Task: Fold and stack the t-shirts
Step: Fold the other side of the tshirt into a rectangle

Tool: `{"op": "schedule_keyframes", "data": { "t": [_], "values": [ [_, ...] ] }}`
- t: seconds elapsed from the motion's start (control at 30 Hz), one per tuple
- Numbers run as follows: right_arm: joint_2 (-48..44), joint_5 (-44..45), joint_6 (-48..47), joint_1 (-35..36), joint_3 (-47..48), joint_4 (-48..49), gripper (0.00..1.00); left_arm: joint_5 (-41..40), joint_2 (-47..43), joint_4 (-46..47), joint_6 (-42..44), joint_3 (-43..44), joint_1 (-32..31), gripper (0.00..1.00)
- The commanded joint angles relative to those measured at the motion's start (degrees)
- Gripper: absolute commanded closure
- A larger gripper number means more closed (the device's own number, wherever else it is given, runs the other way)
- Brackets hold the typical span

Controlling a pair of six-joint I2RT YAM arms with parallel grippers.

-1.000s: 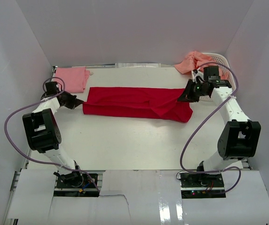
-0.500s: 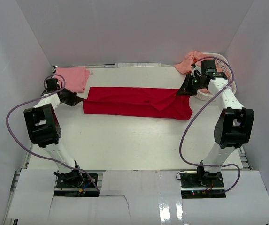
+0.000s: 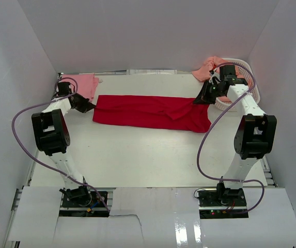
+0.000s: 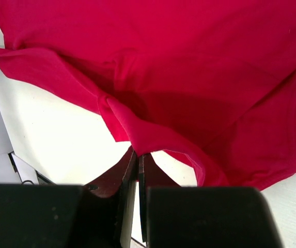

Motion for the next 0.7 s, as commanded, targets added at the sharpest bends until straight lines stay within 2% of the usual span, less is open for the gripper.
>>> {"op": "schedule_keyframes", "data": {
  "t": [0.0,0.4,0.67],
  "values": [
    [0.5,-0.5,0.1,-0.3,3.3,0.9,0.92,-0.7,0.5,-0.5,0.6,2.7,-1.6,1.0],
    [2.5,-0.2,0.2,-0.5,4.8,0.8,0.92,-4.1,-0.5,-2.3,-0.3,3.5,-1.8,1.0],
    [5.4,-0.2,0.5,-0.5,7.4,0.7,0.92,-3.1,0.3,-2.5,-1.0,4.3,-0.8,1.0]
  ]
}}
